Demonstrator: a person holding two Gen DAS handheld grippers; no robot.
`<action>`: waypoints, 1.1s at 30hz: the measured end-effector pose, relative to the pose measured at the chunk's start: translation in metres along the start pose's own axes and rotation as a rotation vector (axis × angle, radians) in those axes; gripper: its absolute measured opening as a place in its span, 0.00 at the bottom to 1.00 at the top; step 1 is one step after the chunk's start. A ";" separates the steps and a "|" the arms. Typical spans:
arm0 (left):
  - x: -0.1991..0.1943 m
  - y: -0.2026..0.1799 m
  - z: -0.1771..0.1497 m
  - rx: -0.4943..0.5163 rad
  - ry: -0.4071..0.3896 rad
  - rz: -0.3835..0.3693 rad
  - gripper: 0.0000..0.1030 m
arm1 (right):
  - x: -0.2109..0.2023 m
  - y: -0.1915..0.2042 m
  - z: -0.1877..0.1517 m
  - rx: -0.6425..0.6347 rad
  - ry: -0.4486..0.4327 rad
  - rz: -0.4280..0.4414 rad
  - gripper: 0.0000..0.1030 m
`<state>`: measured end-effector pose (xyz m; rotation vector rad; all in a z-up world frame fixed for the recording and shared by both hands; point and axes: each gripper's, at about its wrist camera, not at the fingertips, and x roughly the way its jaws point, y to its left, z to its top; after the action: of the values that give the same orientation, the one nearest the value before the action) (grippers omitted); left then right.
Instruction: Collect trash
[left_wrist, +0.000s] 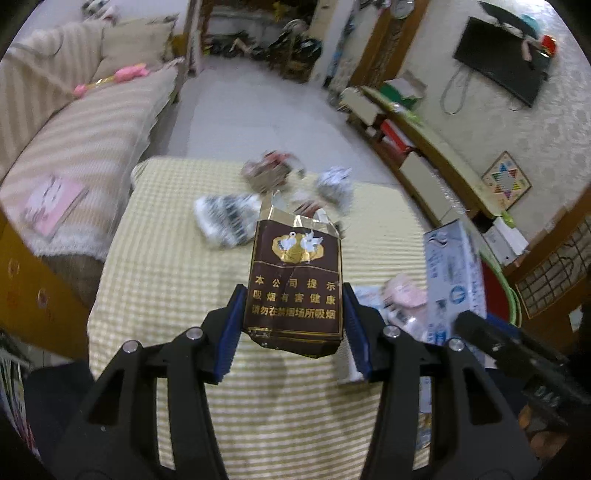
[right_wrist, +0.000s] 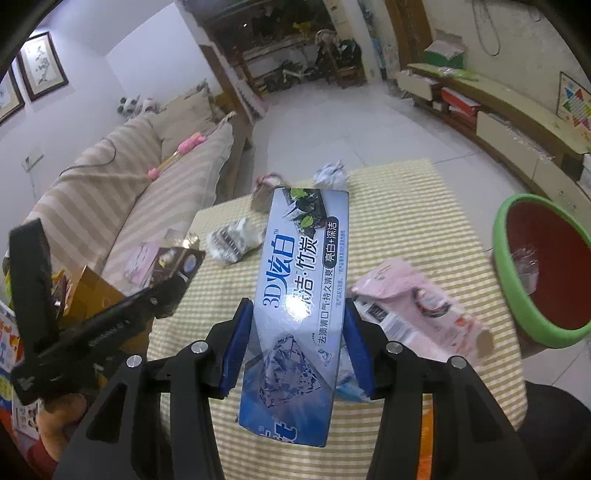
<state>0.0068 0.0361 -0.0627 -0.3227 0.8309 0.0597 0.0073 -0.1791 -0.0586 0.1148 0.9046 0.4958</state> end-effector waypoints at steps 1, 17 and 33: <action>-0.002 -0.006 0.002 0.009 -0.006 -0.008 0.47 | -0.003 -0.004 0.001 0.008 -0.011 -0.010 0.46; 0.013 -0.063 0.008 0.124 0.007 -0.059 0.47 | -0.040 -0.086 -0.001 0.157 -0.086 -0.124 0.46; 0.033 -0.127 0.006 0.228 0.053 -0.139 0.47 | -0.065 -0.144 -0.007 0.270 -0.129 -0.195 0.46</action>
<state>0.0558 -0.0849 -0.0510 -0.1664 0.8566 -0.1729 0.0214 -0.3370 -0.0588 0.2977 0.8425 0.1816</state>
